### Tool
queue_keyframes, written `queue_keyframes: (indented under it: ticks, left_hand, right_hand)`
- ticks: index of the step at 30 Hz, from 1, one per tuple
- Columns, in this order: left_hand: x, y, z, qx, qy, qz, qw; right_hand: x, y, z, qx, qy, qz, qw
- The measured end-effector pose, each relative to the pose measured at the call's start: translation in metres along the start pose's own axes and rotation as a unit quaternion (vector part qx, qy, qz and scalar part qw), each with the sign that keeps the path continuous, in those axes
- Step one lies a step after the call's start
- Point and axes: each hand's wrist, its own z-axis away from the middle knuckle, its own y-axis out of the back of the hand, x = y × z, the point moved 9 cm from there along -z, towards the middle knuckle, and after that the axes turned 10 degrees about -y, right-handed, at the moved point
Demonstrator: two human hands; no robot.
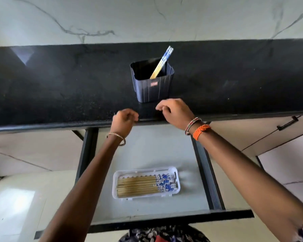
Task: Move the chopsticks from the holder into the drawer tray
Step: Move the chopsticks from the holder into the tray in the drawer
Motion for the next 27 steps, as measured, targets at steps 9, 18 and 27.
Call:
queue_keyframes:
  ticks: [9, 18, 27]
  left_hand:
    - [0.11, 0.02, -0.126, 0.03, -0.165, -0.152, 0.974]
    - [0.058, -0.001, -0.144, -0.052, -0.088, -0.201, 0.974]
    - [0.056, 0.003, -0.146, -0.054, -0.076, -0.219, 0.971]
  right_hand:
    - [-0.007, 0.084, -0.157, 0.046, -0.019, 0.108, 0.993]
    - [0.088, 0.08, -0.22, 0.108, -0.28, -0.151, 0.942]
    - [0.044, 0.082, -0.245, 0.096, -0.151, -0.045, 0.983]
